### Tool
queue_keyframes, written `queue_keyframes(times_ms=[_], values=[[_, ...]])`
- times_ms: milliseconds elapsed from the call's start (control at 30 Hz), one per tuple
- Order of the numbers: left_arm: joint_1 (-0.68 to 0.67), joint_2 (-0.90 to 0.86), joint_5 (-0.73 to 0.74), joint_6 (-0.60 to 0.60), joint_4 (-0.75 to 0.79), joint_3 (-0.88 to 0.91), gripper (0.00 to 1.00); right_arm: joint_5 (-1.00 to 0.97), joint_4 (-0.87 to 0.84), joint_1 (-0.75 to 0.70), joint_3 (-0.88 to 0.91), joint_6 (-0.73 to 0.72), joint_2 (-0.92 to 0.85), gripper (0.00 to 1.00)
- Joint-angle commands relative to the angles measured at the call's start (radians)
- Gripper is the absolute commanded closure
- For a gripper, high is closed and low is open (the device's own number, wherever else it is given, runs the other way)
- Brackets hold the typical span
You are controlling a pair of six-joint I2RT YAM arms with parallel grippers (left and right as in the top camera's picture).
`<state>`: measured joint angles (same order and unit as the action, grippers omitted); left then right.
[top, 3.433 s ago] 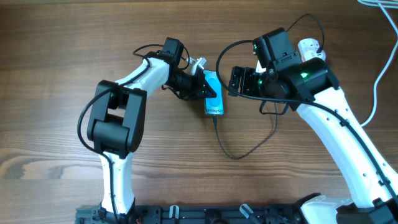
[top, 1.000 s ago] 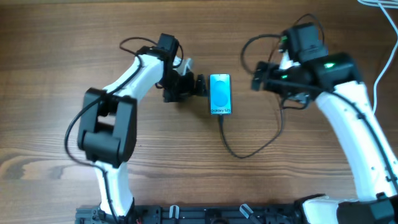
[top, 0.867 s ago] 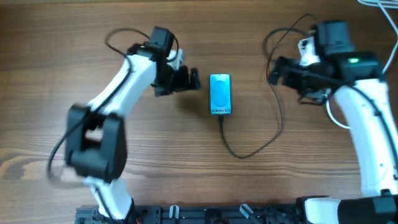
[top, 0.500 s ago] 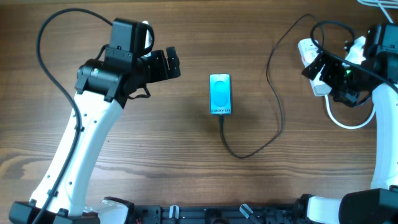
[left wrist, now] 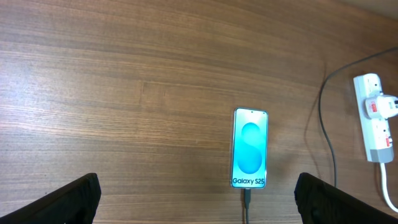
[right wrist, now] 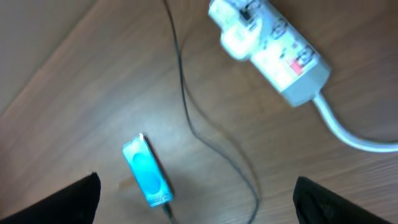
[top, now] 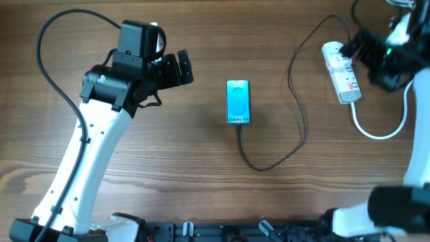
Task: Plug charger to phone and switch on socket
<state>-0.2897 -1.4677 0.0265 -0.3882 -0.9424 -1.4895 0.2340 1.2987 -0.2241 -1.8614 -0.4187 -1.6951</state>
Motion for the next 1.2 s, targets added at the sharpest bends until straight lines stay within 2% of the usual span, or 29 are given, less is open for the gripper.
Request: queue_keyframes(times_ms=[0, 300, 433, 567, 667, 900, 1167], values=[[0.003, 0.003, -0.013, -0.013, 0.002, 0.000, 0.00, -0.147, 0.095, -0.021, -0.200, 0.006, -0.194, 0.01], [0.003, 0.003, -0.013, -0.013, 0.002, 0.000, 0.00, -0.135, 0.070, -0.179, -0.224, -0.108, -0.401, 0.00], [0.003, 0.003, -0.013, -0.013, 0.002, 0.000, 0.00, -0.086, 0.034, -0.227, -0.224, -0.107, -0.453, 0.00], [0.003, 0.003, -0.013, -0.013, 0.002, 0.000, 0.00, -0.148, 0.005, -0.232, -0.207, -0.105, -0.469, 0.00], [0.003, 0.003, -0.013, -0.013, 0.002, 0.000, 0.00, -0.240, -0.017, -0.232, -0.183, -0.168, -0.470, 0.00], [0.003, 0.003, -0.013, -0.013, 0.002, 0.000, 0.00, -0.228, -0.090, -0.232, -0.090, -0.214, -0.474, 0.00], [0.003, 0.003, -0.013, -0.013, 0.002, 0.000, 0.00, -0.211, -0.254, -0.225, 0.064, -0.212, -0.475, 0.00]])
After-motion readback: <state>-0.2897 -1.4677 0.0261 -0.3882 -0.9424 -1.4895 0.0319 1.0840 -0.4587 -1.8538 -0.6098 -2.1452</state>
